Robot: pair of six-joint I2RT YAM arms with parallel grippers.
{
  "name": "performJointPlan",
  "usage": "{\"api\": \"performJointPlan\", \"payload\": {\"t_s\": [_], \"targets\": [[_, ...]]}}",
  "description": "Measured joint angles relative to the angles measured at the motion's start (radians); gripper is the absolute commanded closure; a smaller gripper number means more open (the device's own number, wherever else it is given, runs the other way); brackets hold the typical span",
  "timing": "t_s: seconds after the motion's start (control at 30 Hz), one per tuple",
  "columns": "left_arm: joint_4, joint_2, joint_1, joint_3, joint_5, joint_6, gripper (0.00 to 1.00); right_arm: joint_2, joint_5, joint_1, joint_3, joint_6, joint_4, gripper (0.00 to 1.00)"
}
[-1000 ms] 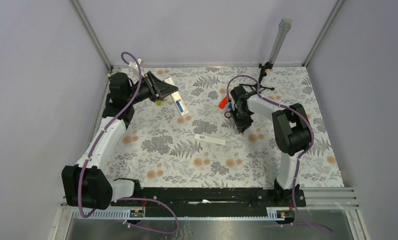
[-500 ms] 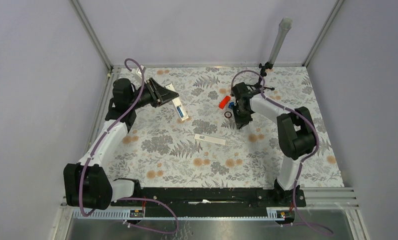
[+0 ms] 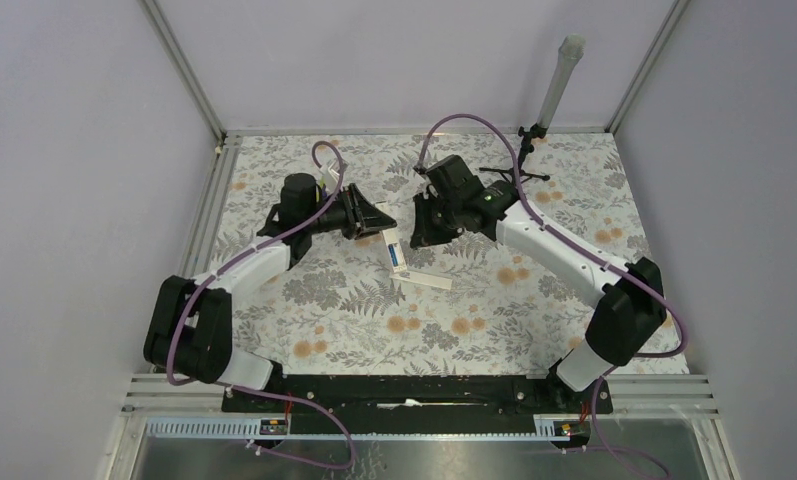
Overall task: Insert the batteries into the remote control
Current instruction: Load the battery into the remote control.
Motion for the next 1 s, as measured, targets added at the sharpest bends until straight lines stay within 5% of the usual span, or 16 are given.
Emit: {"api": "performJointPlan", "payload": {"t_s": [1.0], "targets": [[0.186,0.076,-0.006,-0.026,0.009,-0.129,0.83,0.029,-0.035,0.085,0.121,0.123,-0.122,0.88]]}}
